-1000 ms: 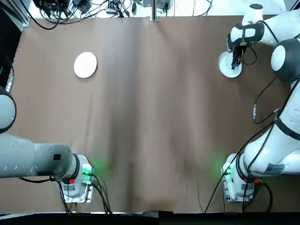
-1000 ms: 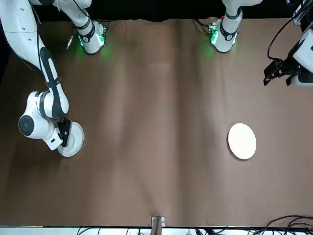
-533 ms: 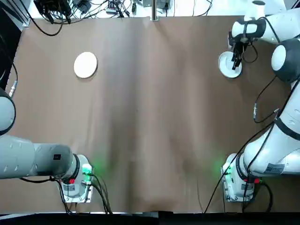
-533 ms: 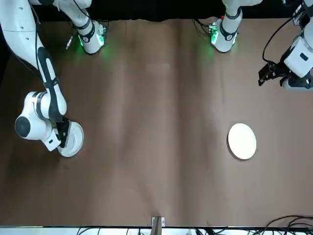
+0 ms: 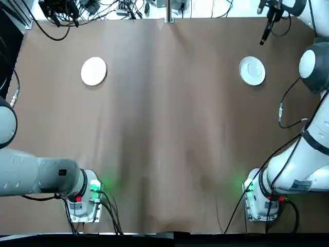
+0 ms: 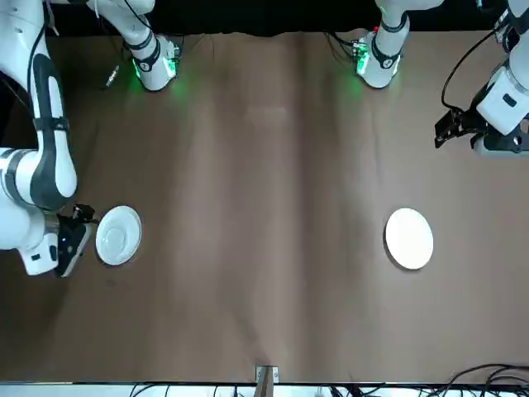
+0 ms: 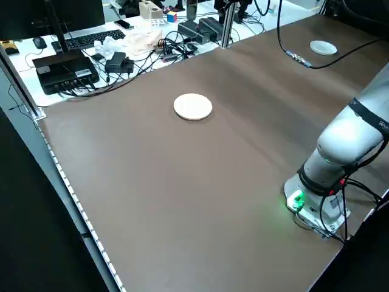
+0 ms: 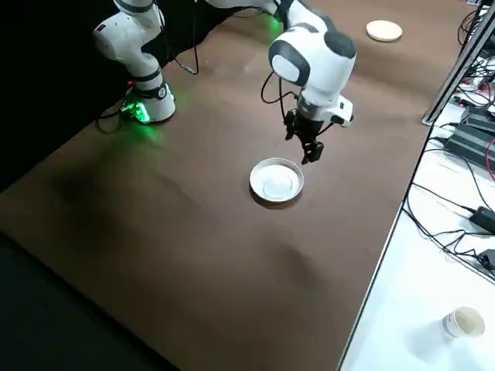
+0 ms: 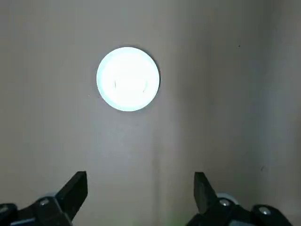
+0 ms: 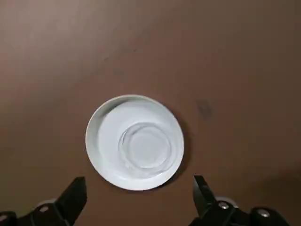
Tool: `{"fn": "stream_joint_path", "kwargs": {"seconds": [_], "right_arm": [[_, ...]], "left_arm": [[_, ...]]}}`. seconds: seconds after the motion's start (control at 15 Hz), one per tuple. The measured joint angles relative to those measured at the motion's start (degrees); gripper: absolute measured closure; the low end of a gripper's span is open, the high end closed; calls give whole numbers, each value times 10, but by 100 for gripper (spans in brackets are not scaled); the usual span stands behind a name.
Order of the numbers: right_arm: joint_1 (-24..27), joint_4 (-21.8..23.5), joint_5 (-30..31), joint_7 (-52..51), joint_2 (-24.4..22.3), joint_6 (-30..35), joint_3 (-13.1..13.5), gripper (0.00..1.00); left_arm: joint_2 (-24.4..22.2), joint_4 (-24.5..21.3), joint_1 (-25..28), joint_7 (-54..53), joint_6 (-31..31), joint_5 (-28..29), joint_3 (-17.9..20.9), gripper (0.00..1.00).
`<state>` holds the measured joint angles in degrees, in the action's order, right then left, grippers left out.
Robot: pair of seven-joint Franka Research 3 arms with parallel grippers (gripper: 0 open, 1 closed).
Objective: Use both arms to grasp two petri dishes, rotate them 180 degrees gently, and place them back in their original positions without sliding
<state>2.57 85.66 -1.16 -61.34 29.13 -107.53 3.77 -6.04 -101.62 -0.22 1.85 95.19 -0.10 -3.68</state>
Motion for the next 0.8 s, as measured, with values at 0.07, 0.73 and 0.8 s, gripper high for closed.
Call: {"fn": "stream_joint_path", "kwargs": {"seconds": [0.07, 0.73, 0.8], "right_arm": [[-1, -7, 0, 36, 0, 0, -1, 0], [-34, -83, -27, 536, -31, 86, -6, 0], [-39, -86, -27, 585, -42, 101, -7, 0]], "left_arm": [[0, 0, 0, 0, 0, 0, 0, 0], [-11, 0, 0, 4, 3, 12, -22, 0], [-13, 0, 0, 5, 4, 12, -24, 0]]}}
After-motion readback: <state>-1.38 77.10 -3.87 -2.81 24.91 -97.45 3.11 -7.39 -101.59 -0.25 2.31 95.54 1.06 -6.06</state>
